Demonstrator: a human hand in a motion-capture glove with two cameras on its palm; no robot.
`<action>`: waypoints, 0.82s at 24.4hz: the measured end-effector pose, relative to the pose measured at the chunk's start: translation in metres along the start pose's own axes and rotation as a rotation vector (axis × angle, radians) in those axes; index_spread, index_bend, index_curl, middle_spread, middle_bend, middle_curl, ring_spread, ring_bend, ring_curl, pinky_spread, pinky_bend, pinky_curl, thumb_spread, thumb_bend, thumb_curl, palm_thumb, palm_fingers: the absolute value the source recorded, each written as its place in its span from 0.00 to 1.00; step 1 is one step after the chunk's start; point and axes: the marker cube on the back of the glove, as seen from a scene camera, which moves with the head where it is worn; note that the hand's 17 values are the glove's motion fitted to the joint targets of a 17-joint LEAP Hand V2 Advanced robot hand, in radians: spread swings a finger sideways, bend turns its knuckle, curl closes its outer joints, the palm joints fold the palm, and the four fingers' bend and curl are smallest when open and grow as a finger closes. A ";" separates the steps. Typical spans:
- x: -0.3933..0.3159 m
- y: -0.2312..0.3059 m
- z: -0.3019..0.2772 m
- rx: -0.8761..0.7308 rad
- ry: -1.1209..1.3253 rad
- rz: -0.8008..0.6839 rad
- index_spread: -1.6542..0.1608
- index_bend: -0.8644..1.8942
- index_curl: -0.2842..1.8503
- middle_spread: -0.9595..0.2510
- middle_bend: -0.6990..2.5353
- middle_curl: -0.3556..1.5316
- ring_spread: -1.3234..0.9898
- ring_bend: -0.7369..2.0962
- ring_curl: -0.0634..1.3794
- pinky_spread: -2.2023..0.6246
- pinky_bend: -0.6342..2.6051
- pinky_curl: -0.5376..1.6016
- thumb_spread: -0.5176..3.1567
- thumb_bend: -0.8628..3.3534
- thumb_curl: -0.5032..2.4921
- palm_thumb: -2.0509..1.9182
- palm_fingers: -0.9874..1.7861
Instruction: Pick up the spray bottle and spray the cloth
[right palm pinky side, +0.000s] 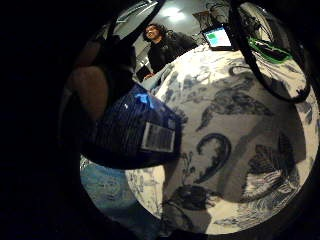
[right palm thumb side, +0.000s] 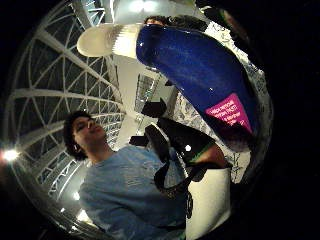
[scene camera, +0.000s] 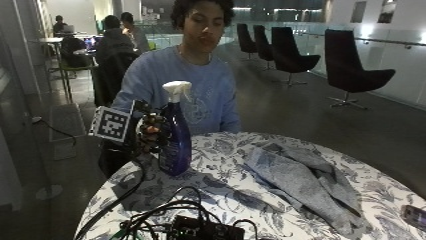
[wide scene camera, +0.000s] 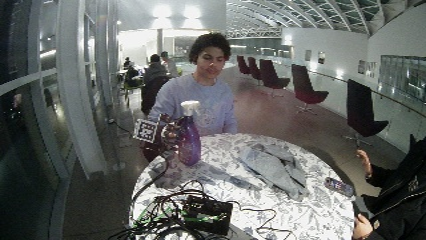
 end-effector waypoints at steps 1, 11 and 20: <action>0.000 0.000 0.000 -0.001 0.000 -0.002 0.81 0.33 0.14 0.78 0.31 0.24 0.57 0.43 0.11 0.81 0.33 0.30 0.25 0.25 0.19 0.60 0.63; -0.002 -0.009 0.013 0.041 -0.003 -0.034 0.73 0.33 0.17 0.77 0.33 0.31 0.57 0.45 0.21 0.85 0.37 0.37 0.36 0.24 0.21 0.63 0.58; -0.013 -0.038 0.031 0.162 0.021 -0.054 0.71 0.34 0.17 0.77 0.33 0.34 0.57 0.47 0.24 0.86 0.39 0.39 0.38 0.24 0.24 0.67 0.60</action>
